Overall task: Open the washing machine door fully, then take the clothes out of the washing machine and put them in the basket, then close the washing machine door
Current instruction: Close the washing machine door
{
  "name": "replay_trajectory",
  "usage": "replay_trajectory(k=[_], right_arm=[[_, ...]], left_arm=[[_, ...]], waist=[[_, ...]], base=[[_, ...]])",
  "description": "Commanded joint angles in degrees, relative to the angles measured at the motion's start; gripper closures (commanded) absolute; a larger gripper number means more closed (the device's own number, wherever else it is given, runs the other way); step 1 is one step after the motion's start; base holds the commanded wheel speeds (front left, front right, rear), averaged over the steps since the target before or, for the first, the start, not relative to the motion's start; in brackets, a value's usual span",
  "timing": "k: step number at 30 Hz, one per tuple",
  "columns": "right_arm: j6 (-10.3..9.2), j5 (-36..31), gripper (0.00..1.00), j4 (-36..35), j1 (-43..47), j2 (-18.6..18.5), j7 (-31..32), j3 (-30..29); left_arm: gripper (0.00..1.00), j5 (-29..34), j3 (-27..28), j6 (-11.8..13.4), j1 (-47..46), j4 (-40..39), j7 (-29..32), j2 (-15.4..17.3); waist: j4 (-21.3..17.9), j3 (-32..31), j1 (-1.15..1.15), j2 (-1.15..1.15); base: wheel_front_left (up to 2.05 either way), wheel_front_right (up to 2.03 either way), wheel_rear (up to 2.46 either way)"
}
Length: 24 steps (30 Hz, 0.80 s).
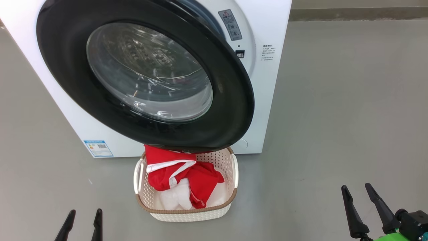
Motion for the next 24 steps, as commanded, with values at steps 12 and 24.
replay_trajectory(k=[12, 24], right_arm=[[0.36, 0.2, 0.0, -1.4, -1.9, -0.7, -0.4, 1.3], [0.36, 0.9, 1.0, -1.4, -11.2, 1.3, -0.4, 5.0]], left_arm=[[0.0, 1.3, 0.1, -0.3, -1.8, -1.8, -0.7, 0.3], [0.0, 1.0, -3.1, -0.3, -3.8, -2.6, -0.7, -0.7]], waist=[[2.2, 0.5, 0.0, 0.0], [7.2, 2.8, 0.0, 0.0]], base=[[0.0, 0.0, 0.0], [0.0, 0.0, 0.0]])
